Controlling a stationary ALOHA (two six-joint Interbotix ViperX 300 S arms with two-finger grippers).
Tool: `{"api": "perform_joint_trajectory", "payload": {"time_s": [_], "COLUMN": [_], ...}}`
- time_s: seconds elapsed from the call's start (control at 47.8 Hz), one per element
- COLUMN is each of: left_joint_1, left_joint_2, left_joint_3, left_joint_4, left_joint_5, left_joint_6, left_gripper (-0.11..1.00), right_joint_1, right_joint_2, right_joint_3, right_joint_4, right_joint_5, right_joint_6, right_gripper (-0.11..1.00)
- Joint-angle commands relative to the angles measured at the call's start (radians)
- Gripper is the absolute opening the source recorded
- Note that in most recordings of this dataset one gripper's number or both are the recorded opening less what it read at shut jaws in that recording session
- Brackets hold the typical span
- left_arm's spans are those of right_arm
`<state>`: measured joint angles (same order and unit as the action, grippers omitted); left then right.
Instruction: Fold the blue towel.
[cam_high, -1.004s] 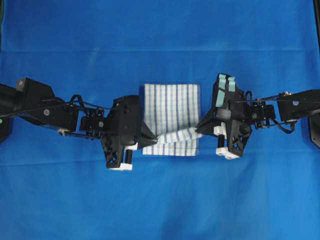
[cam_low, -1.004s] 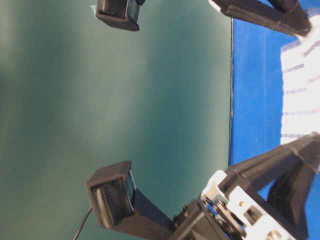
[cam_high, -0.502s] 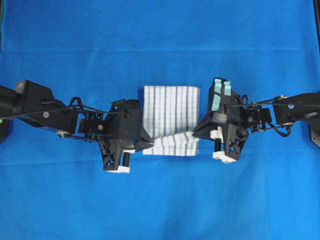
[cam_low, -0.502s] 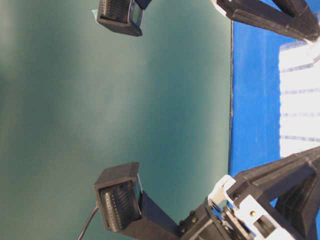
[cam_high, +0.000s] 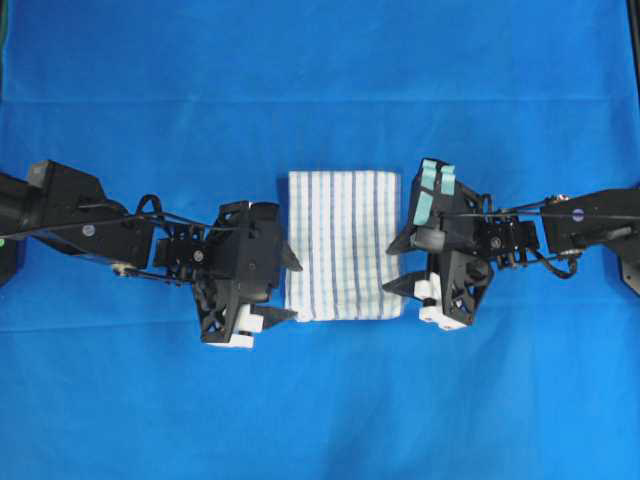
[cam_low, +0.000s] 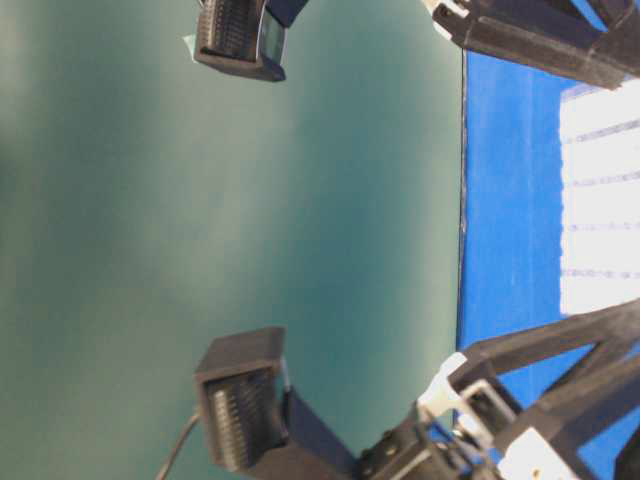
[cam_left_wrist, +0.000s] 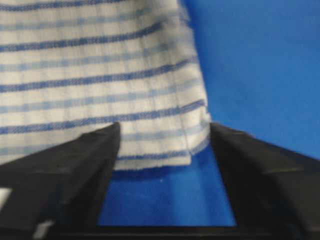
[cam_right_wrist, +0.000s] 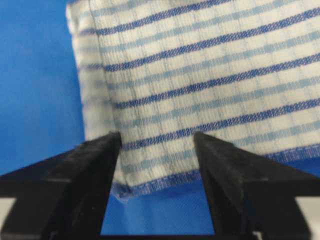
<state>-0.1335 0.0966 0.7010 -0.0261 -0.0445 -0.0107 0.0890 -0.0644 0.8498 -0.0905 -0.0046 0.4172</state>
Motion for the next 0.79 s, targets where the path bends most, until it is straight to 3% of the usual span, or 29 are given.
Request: {"api": "perform_joint_trajectory", "payload": {"time_s": [0.0,0.167,0.335,0.565,0.774], "left_joint_1": [-0.002,0.009,0.025,0.049,0.078], "left_joint_2": [-0.067,-0.166,-0.278,-0.506,-0.718], "left_joint_3": [-0.009,-0.006,0.012,0.081,0.195], "left_joint_4": [-0.003,-0.002,0.002,0.006,0.005], "left_joint_5": [0.037,0.137,0.19,0.192,0.126], "left_joint_6": [0.005,0.008,0.011,0.015,0.06], "left_gripper": [0.77,0.73,0.72,0.72,0.72], "right_joint_1": [0.005,0.003,-0.017,-0.074,-0.092], "right_joint_2": [-0.051,-0.152,-0.301,-0.517,-0.71], "right_joint_3": [-0.032,-0.06,-0.064,-0.025,0.023], "right_joint_4": [0.003,-0.008,-0.075,-0.172,-0.249], "right_joint_5": [0.04,0.121,0.204,0.273,0.333], "right_joint_6": [-0.003,-0.025,-0.025,-0.025,-0.026], "right_gripper": [0.6,0.57,0.57,0.57,0.57]}}
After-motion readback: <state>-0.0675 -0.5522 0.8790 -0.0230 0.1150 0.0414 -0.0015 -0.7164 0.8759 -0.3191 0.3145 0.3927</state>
